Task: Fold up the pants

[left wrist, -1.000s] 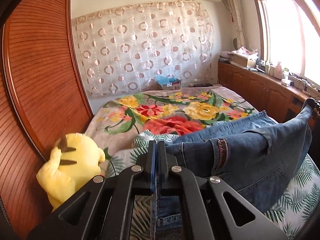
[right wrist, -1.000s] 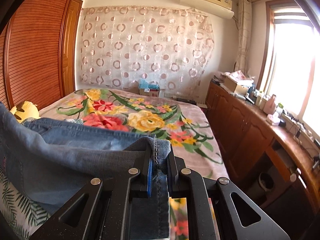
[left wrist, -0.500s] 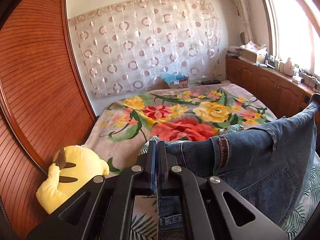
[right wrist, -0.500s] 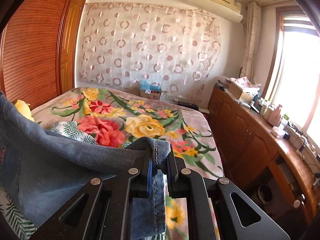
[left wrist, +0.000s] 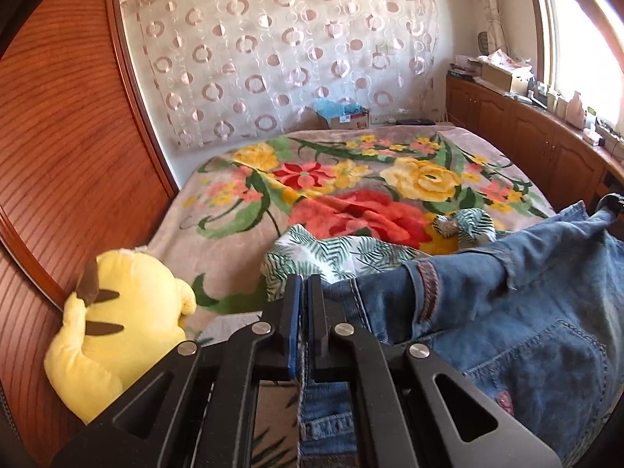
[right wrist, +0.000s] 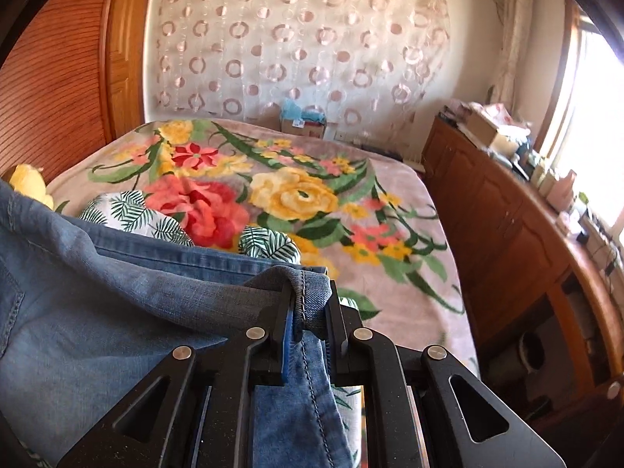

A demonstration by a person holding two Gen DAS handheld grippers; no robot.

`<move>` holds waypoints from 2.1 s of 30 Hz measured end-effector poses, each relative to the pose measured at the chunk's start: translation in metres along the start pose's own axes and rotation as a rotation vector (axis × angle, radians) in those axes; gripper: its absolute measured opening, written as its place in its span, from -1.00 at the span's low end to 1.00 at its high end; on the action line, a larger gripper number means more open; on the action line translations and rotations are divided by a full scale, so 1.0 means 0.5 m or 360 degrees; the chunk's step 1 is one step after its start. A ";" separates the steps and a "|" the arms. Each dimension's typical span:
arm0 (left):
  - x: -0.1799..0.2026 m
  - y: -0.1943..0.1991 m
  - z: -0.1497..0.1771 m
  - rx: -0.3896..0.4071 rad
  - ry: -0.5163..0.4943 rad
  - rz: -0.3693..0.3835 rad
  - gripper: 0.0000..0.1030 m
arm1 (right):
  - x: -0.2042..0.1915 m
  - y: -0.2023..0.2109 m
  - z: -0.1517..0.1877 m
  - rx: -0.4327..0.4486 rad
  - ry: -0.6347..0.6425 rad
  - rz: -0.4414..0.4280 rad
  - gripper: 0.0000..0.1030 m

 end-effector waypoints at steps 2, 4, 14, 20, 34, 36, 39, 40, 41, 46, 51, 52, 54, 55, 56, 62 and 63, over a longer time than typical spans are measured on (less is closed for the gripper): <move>0.005 0.012 0.003 0.0005 -0.0002 0.0002 -0.92 | 0.003 0.001 -0.013 0.0010 -0.0014 0.0008 -0.60; 0.009 0.022 0.001 0.0009 -0.0007 -0.0003 -0.85 | 0.002 0.008 -0.023 0.0019 -0.0035 0.0018 -0.55; 0.102 0.101 0.004 0.0104 -0.0090 0.0203 0.11 | 0.002 0.021 0.013 0.0055 -0.0110 -0.0018 -0.12; 0.183 0.104 0.040 0.0063 -0.0126 0.0393 0.69 | 0.007 0.022 0.026 0.0028 -0.0140 -0.0053 -0.06; 0.275 0.074 0.111 -0.0050 -0.0148 0.0524 0.69 | 0.013 -0.120 -0.051 -0.0212 -0.0065 -0.0017 -0.05; 0.277 0.072 0.116 -0.0049 -0.0145 0.0530 0.69 | 0.012 -0.139 -0.069 -0.0232 -0.0076 0.0018 -0.05; 0.281 0.070 0.123 -0.0052 -0.0148 0.0527 0.69 | -0.002 -0.151 -0.088 -0.0242 -0.0072 0.0060 -0.05; 0.283 0.069 0.126 -0.0055 -0.0150 0.0527 0.69 | -0.004 -0.147 -0.091 -0.0236 -0.0080 0.0057 -0.05; 0.285 0.069 0.131 -0.0060 -0.0152 0.0531 0.69 | -0.006 -0.141 -0.092 -0.0227 -0.0097 0.0045 -0.05; 0.292 0.069 0.135 -0.0058 -0.0175 0.0543 0.69 | -0.005 -0.074 -0.050 -0.0178 -0.0137 -0.0015 -0.05; 0.295 0.084 0.136 -0.0025 -0.0196 0.0564 0.69 | 0.010 0.022 0.030 -0.0164 -0.0211 -0.0071 -0.05; 0.296 0.086 0.137 -0.0023 -0.0197 0.0571 0.69 | 0.012 0.040 0.049 -0.0165 -0.0235 -0.0085 -0.05; 0.300 0.091 0.138 -0.0016 -0.0203 0.0587 0.69 | 0.022 0.071 0.071 -0.0170 -0.0286 -0.0117 -0.05; 0.302 0.091 0.140 -0.0015 -0.0208 0.0595 0.69 | 0.028 0.089 0.082 -0.0164 -0.0313 -0.0130 -0.05; 0.306 0.092 0.141 -0.0015 -0.0216 0.0603 0.69 | 0.032 0.102 0.089 -0.0157 -0.0331 -0.0131 -0.05; 0.327 0.107 0.149 -0.0004 -0.0275 0.0633 0.69 | 0.049 0.150 0.122 -0.0159 -0.0409 -0.0094 -0.05; 0.329 0.109 0.150 -0.0003 -0.0277 0.0637 0.69 | 0.049 0.149 0.127 -0.0172 -0.0412 -0.0082 -0.05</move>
Point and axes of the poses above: each gripper's, at about its wrist camera, not at the fingertips, and y roughly against the way its jaws point, x to its right, z to its underside, the point moved 5 cm from there along -y, roughly the way its jaws point, and after that the axes turned 3 degrees about -x, right-handed, at the moved point
